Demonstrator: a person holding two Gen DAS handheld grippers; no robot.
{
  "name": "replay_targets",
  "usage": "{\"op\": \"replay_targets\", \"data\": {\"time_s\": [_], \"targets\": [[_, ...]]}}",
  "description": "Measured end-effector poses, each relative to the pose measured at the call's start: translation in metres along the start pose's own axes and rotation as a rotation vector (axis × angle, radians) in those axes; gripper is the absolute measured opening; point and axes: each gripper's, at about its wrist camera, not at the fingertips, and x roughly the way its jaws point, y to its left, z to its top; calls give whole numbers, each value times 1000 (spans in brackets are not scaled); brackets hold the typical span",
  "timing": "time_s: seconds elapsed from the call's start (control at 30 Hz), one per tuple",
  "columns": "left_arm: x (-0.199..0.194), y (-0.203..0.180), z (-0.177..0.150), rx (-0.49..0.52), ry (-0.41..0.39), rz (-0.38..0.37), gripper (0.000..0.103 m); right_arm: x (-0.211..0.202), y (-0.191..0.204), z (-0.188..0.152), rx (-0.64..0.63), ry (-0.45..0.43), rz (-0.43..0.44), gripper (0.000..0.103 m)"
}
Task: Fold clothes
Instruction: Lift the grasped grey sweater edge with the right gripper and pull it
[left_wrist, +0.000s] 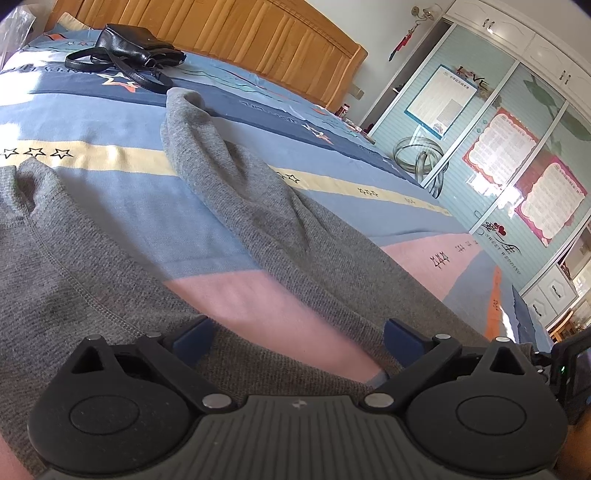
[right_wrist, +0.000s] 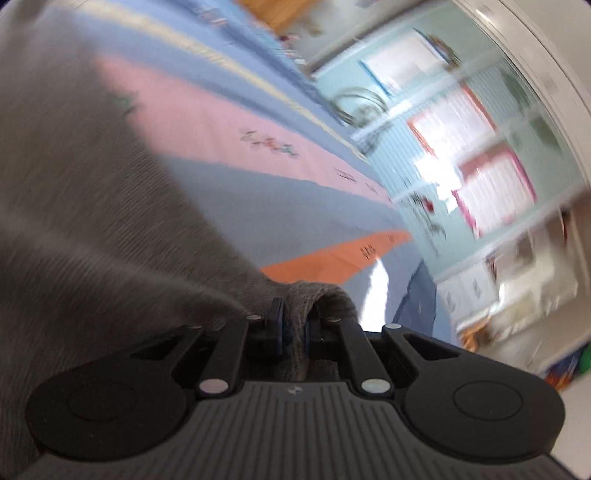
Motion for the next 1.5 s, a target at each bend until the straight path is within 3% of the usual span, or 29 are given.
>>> {"op": "replay_targets", "data": {"time_s": [0.07, 0.27, 0.5, 0.57, 0.63, 0.67, 0.73, 0.77, 0.83, 0.87, 0.93, 1.03, 1.17, 1.27, 1.37, 1.5], "targets": [[0, -1, 0, 7, 0, 2, 100, 5, -16, 5, 87, -4, -15, 8], [2, -6, -2, 51, 13, 10, 102, 5, -18, 10, -1, -34, -163, 6], [3, -10, -3, 88, 21, 24, 102, 25, -51, 5, 83, 12, -301, 6], [4, -12, -5, 108, 22, 32, 102, 39, -57, 0, 133, 38, -225, 6], [5, -13, -5, 120, 24, 37, 102, 70, -58, -10, 192, 192, -60, 8], [5, -13, -5, 122, 24, 39, 102, 74, -62, -18, 270, 225, -14, 10], [5, -13, -5, 124, 28, 39, 102, 82, -72, -32, 428, 289, 78, 22], [5, -13, -4, 126, 30, 39, 102, 74, -86, -44, 537, 260, 134, 27], [5, -14, -4, 131, 34, 40, 102, 57, -113, -67, 758, 197, 247, 49], [5, -14, -3, 134, 36, 41, 102, 49, -127, -78, 867, 164, 303, 51], [5, -15, -3, 132, 40, 42, 102, 18, -150, -103, 1014, 73, 335, 52], [2, -14, -2, 123, 48, 39, 102, -30, -166, -136, 1112, 15, 289, 52], [-2, -14, -3, 110, 59, 35, 102, -86, -158, -163, 1043, 27, 162, 52], [-7, -16, -5, 104, 67, 31, 102, -109, -149, -193, 1109, 81, 114, 52], [-10, -19, -8, 110, 72, 29, 102, -108, -140, -226, 1265, 117, 141, 52], [-14, -23, -12, 108, 73, 35, 102, -93, -131, -252, 1452, 68, 241, 52]]}}
